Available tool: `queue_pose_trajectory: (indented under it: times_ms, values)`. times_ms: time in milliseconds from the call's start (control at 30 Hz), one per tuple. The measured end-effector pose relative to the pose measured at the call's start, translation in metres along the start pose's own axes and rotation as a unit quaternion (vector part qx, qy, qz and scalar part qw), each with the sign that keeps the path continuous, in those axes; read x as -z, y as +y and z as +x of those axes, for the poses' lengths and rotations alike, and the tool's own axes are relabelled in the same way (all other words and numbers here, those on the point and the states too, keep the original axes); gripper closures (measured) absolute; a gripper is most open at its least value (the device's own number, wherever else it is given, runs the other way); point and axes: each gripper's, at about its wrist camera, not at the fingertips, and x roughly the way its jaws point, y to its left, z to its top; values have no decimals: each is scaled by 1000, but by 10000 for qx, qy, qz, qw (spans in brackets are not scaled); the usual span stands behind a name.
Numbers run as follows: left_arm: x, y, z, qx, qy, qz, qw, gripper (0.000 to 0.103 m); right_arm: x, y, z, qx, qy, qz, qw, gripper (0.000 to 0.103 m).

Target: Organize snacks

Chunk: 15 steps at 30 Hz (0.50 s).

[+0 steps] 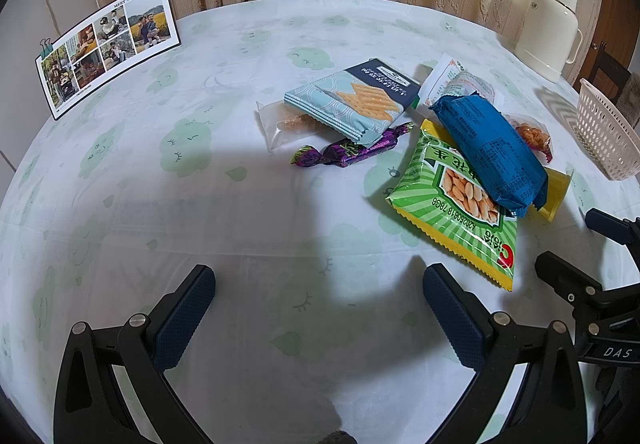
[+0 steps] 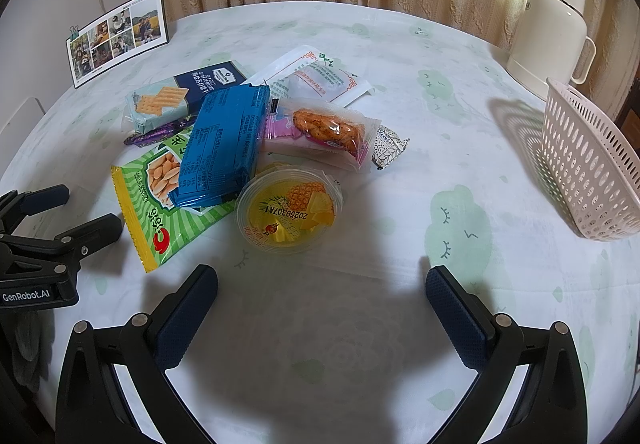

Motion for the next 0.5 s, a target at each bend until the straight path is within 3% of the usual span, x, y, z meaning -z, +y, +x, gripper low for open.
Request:
queue_pose_trajectory:
  times_ms: [500]
  values:
    - [0,0,0,-4,1,-1,10000,0,-2,1,1,-17,103,-39,9999,0]
